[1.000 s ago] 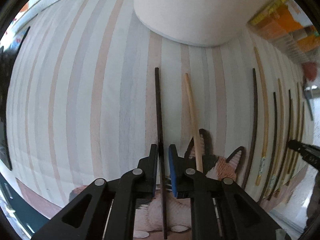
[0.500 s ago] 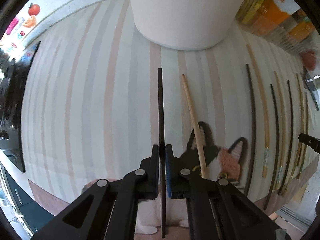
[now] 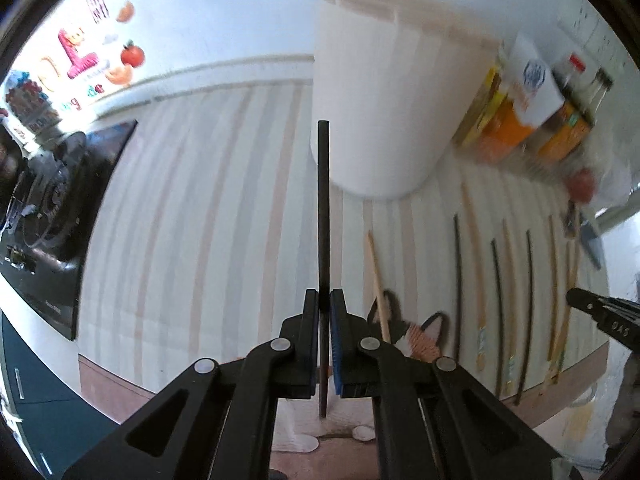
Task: Organize utensils
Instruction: 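Lift both held chopsticks up over the cream chopstick holder, then drop both chopsticks into the holder and open both tools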
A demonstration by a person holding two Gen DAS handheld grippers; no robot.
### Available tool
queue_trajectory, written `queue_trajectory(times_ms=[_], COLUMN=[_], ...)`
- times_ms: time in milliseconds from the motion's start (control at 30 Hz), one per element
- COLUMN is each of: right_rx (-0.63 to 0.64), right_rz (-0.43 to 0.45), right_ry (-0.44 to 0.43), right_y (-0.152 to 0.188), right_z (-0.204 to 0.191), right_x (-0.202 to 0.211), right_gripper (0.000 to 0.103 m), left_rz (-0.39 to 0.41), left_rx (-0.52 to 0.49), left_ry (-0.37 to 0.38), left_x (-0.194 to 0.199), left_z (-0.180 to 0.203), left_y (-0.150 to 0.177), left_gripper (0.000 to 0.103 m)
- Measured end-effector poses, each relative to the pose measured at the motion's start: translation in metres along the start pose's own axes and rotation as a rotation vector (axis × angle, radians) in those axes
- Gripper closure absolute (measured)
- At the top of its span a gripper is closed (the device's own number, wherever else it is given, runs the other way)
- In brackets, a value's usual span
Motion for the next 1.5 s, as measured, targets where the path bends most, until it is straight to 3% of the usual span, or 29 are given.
queue_trajectory(times_ms=[333, 600, 767, 900, 1033, 1167, 1500], right_rx=[0.068, 0.044, 0.066, 0.086, 0.09, 0.084, 0.05], right_rz=[0.163, 0.34, 0.474, 0.561, 0.61, 0.625, 0.667], right_ry=[-0.062, -0.167, -0.214, -0.22, -0.226, -0.228, -0.231], right_y=[-0.025, -0.093, -0.148, -0.185, -0.218, -0.244, -0.278], right_z=[-0.057, -0.095, -0.128, -0.151, -0.168, -0.185, -0.196], right_x=[0.044, 0.119, 0.182, 0.216, 0.228, 0.212, 0.167], right_gripper=[0.096, 0.096, 0.096, 0.096, 0.096, 0.096, 0.096], left_rz=[0.195, 0.353, 0.452, 0.501, 0.496, 0.444, 0.292], left_rx=[0.065, 0.11, 0.109, 0.072, 0.045, 0.027, 0.013], left_ry=[0.002, 0.045, 0.103, 0.113, 0.131, 0.144, 0.148], left_x=[0.053, 0.129, 0.187, 0.208, 0.203, 0.178, 0.111], left_z=[-0.013, -0.026, -0.019, -0.005, 0.007, 0.014, 0.014], left_y=[-0.063, -0.112, -0.159, -0.2, -0.233, -0.253, -0.258], left_gripper=[0.101, 0.101, 0.101, 0.101, 0.101, 0.101, 0.101])
Point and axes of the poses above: each gripper's, at about its wrist camera, not at the fingertips, and x roughly against the way its jaws point, z to its right, y to its underside, the point moved 8 cm from there along -x, roughly the way its jaws point
